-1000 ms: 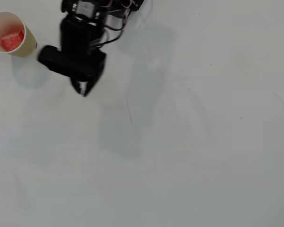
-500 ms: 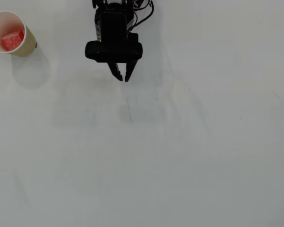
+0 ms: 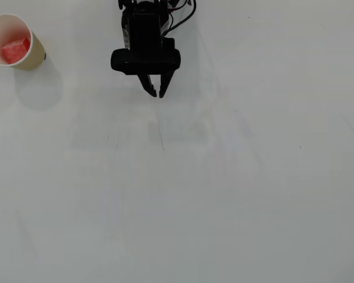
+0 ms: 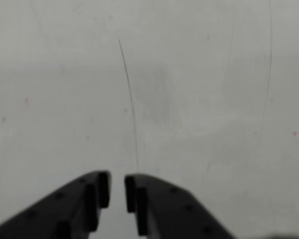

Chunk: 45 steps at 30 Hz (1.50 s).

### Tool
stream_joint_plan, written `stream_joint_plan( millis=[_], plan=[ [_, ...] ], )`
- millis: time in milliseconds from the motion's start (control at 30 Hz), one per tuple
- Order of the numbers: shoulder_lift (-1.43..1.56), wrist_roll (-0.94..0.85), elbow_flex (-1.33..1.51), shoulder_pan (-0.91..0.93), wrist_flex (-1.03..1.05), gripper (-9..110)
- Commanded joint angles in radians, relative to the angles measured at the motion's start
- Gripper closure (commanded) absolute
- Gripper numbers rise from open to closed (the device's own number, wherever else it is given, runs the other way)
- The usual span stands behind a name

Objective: Pick up the cube and drop it in the cup.

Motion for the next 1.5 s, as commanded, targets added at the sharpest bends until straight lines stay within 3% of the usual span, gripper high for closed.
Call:
stream_joint_plan(
  millis=[0,767,1467],
  plan=[
    [0.058,-0.009,0.054,-0.002,0.037,102],
    [0.109,-0.009,0.06,-0.014,0.353,102],
    [0.109,0.002,0.06,0.0,0.36,101]
  ],
)
